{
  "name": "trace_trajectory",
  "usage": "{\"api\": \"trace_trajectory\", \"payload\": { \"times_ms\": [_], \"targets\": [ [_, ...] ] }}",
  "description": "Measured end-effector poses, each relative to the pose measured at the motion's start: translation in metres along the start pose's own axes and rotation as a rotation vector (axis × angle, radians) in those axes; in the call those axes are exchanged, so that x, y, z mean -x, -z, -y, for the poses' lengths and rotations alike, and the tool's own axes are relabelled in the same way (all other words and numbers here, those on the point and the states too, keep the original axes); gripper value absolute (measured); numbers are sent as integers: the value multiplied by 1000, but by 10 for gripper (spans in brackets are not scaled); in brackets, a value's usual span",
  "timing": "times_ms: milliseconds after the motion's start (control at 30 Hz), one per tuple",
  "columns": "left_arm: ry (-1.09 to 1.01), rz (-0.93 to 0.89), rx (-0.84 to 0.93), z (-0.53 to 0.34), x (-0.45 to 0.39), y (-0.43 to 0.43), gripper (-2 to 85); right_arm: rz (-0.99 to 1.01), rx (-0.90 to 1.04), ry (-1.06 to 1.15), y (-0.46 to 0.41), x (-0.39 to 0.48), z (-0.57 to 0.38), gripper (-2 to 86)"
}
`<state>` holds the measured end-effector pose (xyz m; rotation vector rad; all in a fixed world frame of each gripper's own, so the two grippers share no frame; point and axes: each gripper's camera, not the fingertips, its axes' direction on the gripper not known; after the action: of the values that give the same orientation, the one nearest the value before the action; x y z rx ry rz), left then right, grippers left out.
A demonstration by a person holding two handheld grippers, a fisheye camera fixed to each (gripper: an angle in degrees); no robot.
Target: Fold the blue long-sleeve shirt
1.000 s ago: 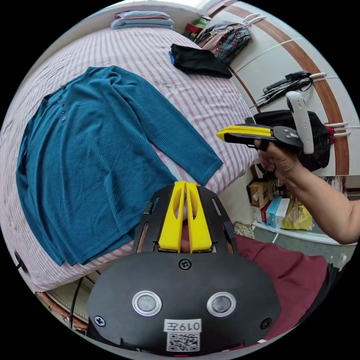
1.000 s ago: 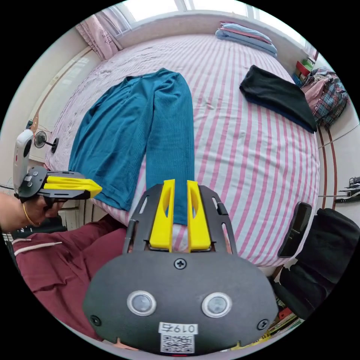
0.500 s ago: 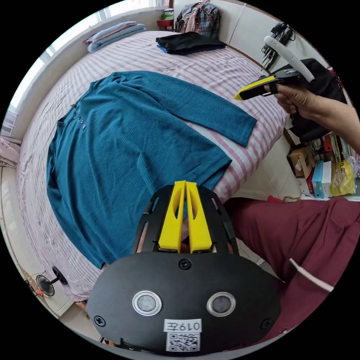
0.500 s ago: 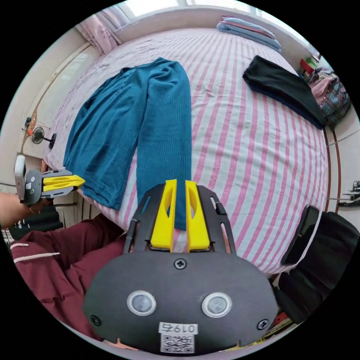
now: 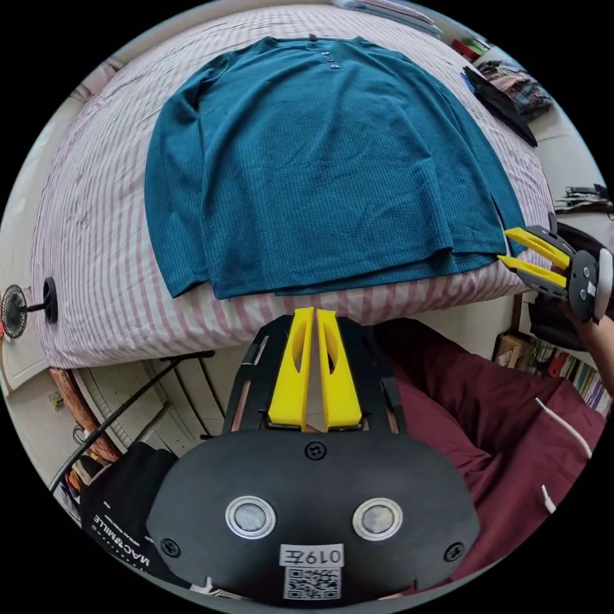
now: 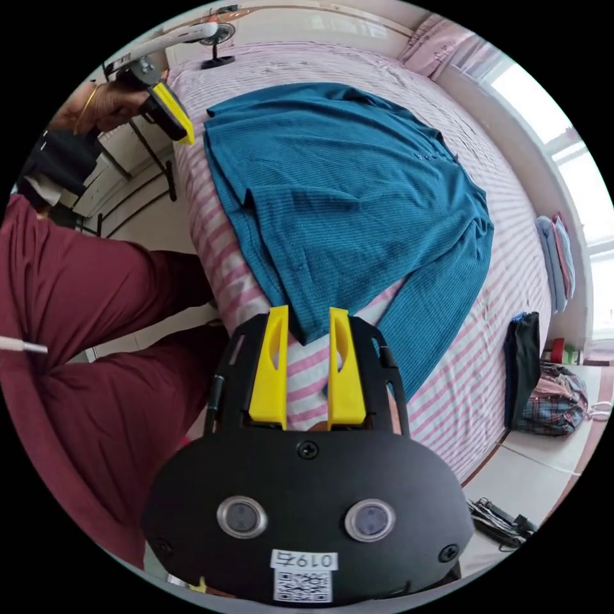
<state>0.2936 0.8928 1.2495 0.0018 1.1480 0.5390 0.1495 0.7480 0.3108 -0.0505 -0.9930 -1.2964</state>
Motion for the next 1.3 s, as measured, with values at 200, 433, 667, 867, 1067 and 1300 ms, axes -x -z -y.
{"api": "trace_trajectory", "payload": {
  "times_ms": [200,433,667,867,1067,1300],
  "targets": [
    [93,40,-71,-13,31,11,63,-11,54,86,-6,11,17,93],
    [-94,184,-64,-1,34,12,68,-34,107,76,-8,15,36,34],
    [127,134,-81,-11,97,18,51,-43,132,-11,1,4,38,-7],
    [205,34,-90,-22,143,27,95,-44,156,-5,3,6,34,-9],
    [329,-158,-94,-12,187,28,102,-29,172,-26,5,5,44,-9],
    [418,-257,-50,5,212,26,35,-25,174,-10,8,5,49,-9]
  ]
}}
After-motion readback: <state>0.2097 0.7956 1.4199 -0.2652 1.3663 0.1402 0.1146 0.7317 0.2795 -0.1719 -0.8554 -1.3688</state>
